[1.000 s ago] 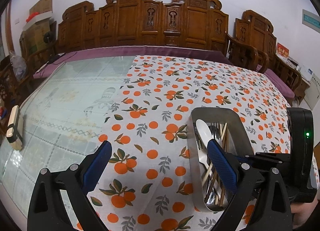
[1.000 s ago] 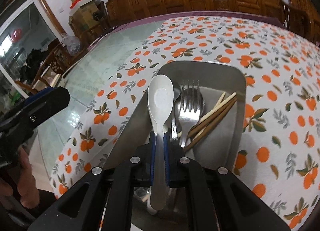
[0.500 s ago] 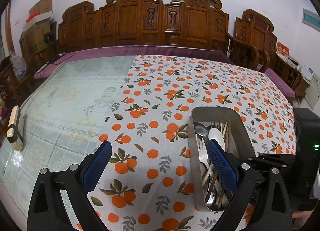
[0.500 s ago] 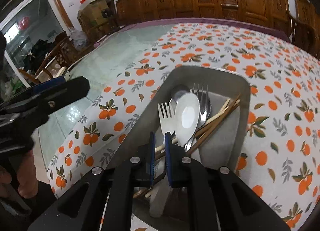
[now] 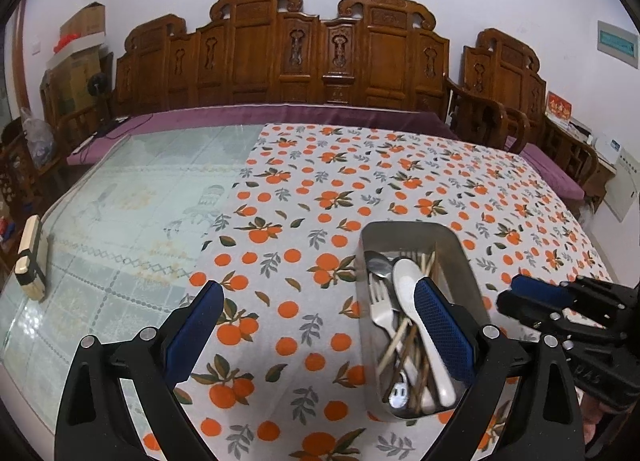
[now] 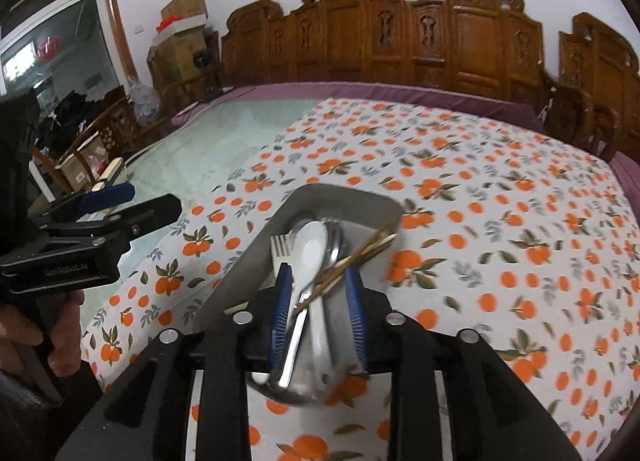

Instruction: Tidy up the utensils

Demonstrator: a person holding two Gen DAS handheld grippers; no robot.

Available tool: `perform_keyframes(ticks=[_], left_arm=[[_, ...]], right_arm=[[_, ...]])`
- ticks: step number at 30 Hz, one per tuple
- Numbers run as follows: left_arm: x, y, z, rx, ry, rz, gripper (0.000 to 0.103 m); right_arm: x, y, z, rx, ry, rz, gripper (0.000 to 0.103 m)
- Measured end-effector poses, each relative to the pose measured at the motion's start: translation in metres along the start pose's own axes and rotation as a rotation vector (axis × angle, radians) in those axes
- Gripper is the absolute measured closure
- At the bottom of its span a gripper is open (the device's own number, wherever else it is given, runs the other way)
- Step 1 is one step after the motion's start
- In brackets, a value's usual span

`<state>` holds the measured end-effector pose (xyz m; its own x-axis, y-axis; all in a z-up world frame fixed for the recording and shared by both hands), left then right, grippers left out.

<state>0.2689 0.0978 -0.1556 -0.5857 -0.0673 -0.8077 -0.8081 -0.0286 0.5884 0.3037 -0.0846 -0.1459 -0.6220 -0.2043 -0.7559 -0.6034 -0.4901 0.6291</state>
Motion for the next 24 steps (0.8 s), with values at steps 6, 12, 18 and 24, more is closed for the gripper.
perform_keyframes(ticks=[6, 12, 18, 24], left_arm=[[0.002, 0.016, -0.019, 0.011, -0.027, -0.020, 0.009], [0.006, 0.032, -0.045, 0.032, -0.056, -0.013, 0.008], [0.012, 0.050, -0.068, 0.024, -0.093, 0.002, 0.008], [0.021, 0.072, -0.086, 0.029, -0.116, 0.014, 0.008]], right_arm=[[0.005, 0.037, -0.015, 0.059, -0.018, -0.059, 0.033], [0.013, 0.074, -0.032, 0.127, -0.064, -0.124, 0.009], [0.022, 0.110, -0.044, 0.189, -0.077, -0.164, 0.003], [0.039, 0.142, -0.049, 0.234, -0.106, -0.182, 0.003]])
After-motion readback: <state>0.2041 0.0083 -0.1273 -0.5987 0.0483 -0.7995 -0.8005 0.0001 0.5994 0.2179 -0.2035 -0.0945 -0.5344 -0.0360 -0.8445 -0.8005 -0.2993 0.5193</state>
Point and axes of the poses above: each gripper's, at about its wrist camera, not at the fingertips, and y roughly against the way its jaws point, z to its left, x to its underside, the point moved 1 cm from there along -y, roughly the way its jaws point, and after that the axes turned 5 degrees about -z, right-handed, at the moved point
